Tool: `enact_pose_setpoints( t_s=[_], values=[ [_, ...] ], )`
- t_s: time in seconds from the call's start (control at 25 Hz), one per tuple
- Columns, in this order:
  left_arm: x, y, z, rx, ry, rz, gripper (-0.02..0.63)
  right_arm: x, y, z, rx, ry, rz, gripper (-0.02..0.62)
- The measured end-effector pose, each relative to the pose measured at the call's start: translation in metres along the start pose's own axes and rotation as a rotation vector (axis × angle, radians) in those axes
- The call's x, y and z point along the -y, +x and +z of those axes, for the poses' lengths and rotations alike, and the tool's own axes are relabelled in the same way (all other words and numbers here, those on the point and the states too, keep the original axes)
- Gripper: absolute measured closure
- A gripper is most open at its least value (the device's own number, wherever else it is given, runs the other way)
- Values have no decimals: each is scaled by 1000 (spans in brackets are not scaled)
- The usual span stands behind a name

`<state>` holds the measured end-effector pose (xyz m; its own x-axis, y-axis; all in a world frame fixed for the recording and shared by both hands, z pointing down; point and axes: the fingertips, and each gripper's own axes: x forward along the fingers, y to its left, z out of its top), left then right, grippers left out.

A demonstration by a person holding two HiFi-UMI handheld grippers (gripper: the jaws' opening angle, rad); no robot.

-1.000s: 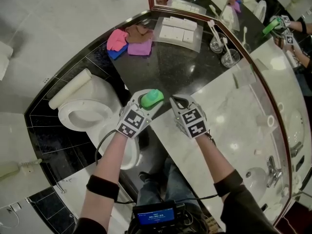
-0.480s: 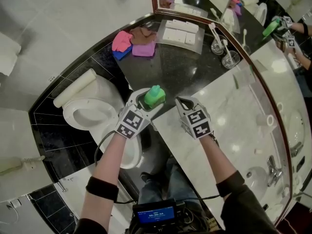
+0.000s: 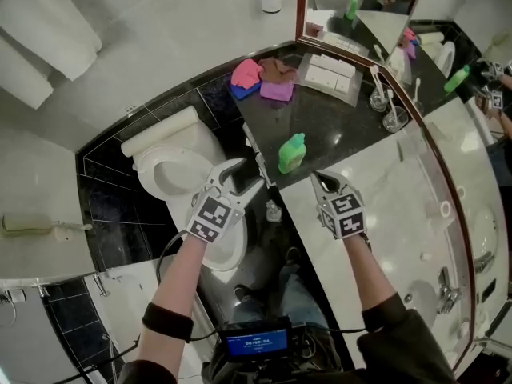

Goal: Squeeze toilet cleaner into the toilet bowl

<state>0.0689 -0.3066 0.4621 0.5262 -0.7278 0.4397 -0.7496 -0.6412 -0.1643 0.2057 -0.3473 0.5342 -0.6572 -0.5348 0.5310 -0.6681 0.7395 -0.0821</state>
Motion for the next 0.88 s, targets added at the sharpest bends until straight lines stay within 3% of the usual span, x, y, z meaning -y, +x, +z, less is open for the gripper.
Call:
enact_pose_setpoints(
  t_s=[0.28,0.64,0.88],
  values=[
    [2,-123,-17,4,-109,216,604,-102,-28,28,30,-73,100,595],
    [23,-275,-85,-74,-318,464,606,-230,-50,56,82,-108,232,595],
    [42,-364,-139,-102,-425,569,606,-304,-65,37,70,-106,272,595]
  ],
)
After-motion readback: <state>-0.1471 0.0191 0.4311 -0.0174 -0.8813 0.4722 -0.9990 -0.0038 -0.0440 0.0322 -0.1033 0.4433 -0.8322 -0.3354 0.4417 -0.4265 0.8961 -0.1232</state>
